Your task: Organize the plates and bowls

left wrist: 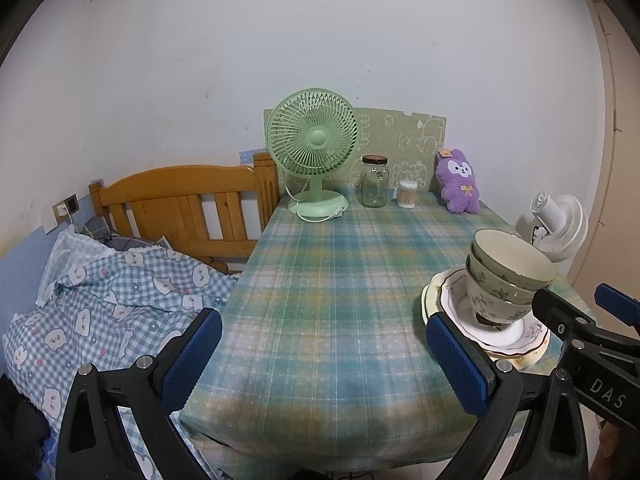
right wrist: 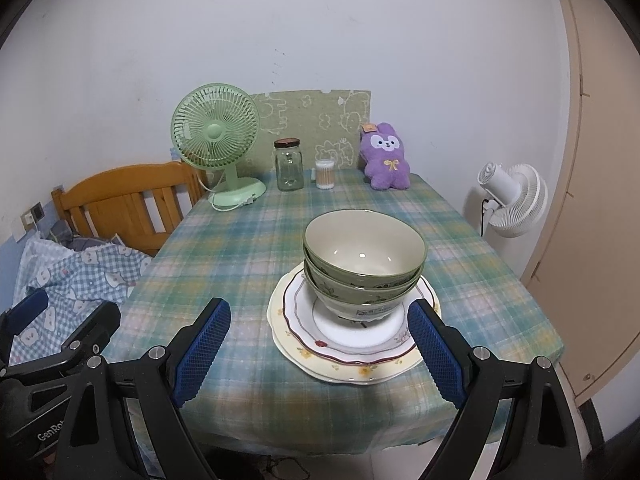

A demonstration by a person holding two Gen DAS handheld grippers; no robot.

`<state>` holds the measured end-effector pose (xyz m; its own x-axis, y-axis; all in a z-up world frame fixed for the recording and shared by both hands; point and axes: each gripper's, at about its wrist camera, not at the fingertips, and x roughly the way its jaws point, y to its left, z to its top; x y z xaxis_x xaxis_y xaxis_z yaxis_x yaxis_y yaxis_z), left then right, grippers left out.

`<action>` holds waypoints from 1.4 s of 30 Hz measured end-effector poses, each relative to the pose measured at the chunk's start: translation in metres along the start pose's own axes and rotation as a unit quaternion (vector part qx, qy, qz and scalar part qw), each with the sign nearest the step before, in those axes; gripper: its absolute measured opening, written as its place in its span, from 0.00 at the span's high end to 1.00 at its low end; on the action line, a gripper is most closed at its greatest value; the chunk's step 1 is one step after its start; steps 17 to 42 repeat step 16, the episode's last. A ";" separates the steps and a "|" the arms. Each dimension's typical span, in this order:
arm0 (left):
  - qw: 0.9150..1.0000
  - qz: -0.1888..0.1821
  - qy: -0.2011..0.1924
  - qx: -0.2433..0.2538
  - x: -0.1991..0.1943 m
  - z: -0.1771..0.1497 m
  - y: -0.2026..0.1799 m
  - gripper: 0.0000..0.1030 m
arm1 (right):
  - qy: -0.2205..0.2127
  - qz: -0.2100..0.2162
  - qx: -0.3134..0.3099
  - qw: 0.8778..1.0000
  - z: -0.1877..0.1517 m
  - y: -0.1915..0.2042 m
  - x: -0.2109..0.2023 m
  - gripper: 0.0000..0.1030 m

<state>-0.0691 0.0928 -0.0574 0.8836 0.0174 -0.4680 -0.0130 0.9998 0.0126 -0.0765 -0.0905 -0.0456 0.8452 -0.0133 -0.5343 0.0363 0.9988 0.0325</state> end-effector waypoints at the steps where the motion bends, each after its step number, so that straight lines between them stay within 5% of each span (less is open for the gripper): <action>1: 1.000 0.000 0.000 0.000 0.000 0.000 -0.001 0.00 | 0.000 0.000 0.001 1.000 0.000 0.000 0.000 0.11; 42: 1.000 -0.013 0.010 -0.005 0.003 0.003 -0.006 0.00 | 0.010 -0.010 0.003 1.000 0.001 -0.001 -0.001 0.11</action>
